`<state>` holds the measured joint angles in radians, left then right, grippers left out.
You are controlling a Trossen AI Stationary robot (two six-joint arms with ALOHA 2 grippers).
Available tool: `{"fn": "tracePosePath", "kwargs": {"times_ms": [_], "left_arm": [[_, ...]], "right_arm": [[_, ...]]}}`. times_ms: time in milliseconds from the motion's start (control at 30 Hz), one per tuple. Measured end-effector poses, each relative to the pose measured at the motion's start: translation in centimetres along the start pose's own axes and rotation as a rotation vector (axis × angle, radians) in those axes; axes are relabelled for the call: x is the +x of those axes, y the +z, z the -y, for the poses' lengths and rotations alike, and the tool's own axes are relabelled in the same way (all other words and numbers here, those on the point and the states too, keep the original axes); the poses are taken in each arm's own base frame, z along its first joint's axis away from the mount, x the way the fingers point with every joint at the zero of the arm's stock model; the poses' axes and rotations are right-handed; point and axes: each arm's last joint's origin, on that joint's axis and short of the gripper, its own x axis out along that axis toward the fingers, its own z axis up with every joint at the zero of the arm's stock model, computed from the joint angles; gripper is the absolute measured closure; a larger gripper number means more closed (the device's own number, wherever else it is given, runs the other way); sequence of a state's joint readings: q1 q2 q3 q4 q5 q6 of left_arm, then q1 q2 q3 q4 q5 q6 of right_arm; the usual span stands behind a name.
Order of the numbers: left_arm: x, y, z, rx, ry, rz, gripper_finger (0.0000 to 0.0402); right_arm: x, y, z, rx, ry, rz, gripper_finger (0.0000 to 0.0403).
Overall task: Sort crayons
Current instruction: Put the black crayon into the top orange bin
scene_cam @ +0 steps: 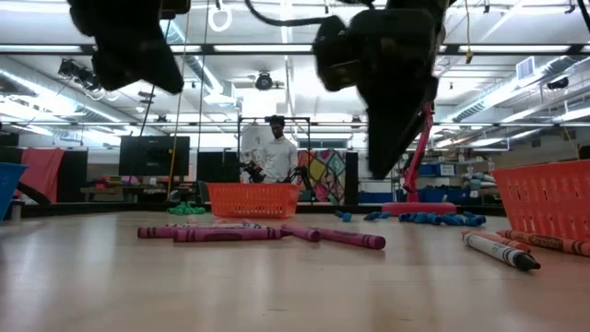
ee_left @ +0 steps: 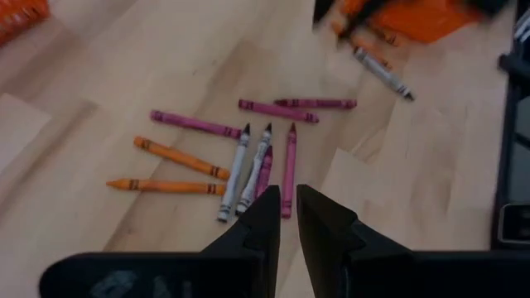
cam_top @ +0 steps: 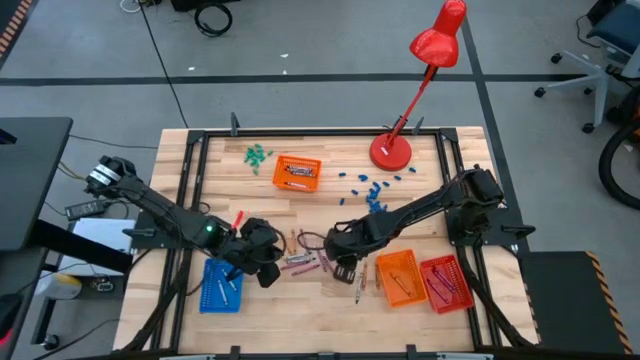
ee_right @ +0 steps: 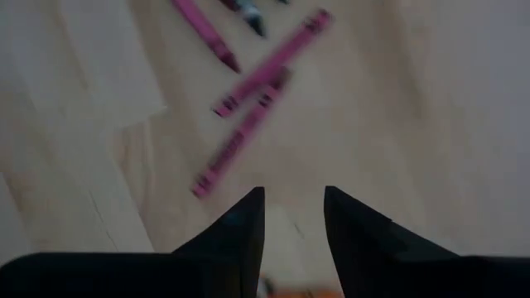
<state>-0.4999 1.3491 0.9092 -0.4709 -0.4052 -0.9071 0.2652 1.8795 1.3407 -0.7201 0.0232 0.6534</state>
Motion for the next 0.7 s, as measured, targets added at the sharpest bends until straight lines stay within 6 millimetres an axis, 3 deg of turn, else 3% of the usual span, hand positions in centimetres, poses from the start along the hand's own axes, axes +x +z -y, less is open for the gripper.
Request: {"fn": "tracePosePath", "kwargs": {"times_ms": [200, 367, 567, 700], "left_arm": [[2.6, -1.0, 1.4, -0.059, -0.033, -0.011, 0.0349], [5.4, -1.1, 2.2, -0.154, -0.091, -0.068, 0.035], [8.4, -0.3, 2.7, -0.236, -0.006, -0.103, 0.035], [10.0, 1.3, 3.3, -0.287, 0.06, -0.125, 0.035]], "right_arm": [[-4.5, -1.3, 1.4, -0.024, -0.131, 0.004, 0.0273], [-7.9, -1.4, 2.7, -0.065, -0.233, 0.119, 0.0273], [-10.8, -2.2, 2.9, -0.105, -0.167, 0.16, 0.0273], [-13.0, -3.6, 2.7, -0.203, -0.117, 0.157, 0.0273]]}}
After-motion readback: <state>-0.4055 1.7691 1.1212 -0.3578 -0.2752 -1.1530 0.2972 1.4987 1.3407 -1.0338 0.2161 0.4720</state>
